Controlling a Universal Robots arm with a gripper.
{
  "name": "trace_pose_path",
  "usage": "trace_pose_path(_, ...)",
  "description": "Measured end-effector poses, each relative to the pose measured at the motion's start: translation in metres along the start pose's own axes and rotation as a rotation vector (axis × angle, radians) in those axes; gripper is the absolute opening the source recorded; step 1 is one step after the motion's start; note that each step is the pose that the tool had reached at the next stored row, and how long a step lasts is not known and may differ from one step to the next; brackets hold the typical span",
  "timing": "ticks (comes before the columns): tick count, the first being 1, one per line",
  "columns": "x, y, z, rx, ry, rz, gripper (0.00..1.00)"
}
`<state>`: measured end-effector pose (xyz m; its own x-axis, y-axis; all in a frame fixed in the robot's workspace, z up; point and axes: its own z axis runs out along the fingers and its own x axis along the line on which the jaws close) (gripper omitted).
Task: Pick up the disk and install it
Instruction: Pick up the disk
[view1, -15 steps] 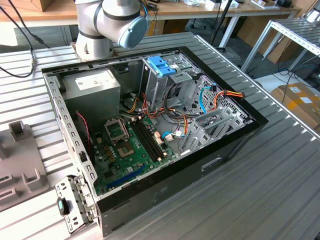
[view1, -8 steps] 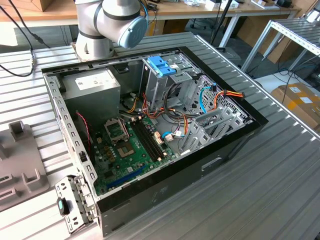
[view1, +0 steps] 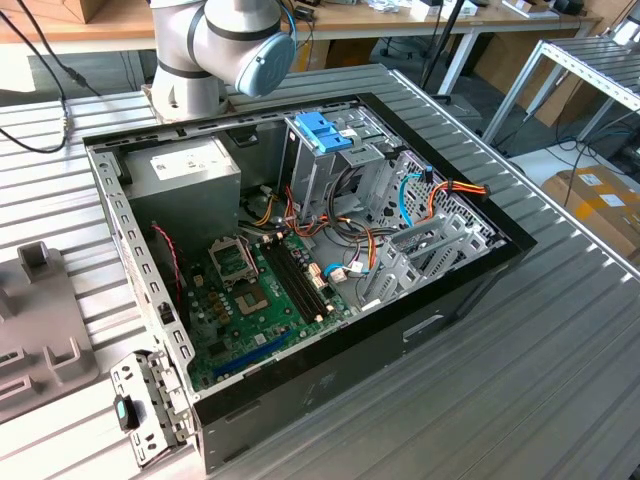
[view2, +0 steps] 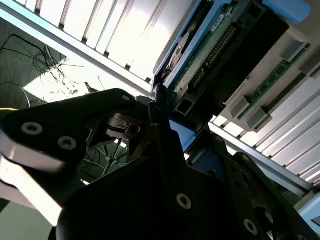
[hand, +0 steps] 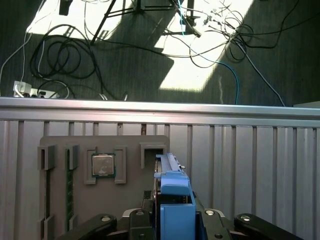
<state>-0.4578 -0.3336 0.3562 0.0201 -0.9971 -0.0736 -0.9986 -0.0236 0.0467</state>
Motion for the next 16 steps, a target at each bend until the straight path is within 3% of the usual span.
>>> trace_pose_path(8,-0.0002,0.0001,-0.0028,-0.0001,0.0,0.0,0.37)
trace_pose_path(16,-0.0009,0.0006,-0.0126,-0.0001,-0.0008,0.0,0.37)
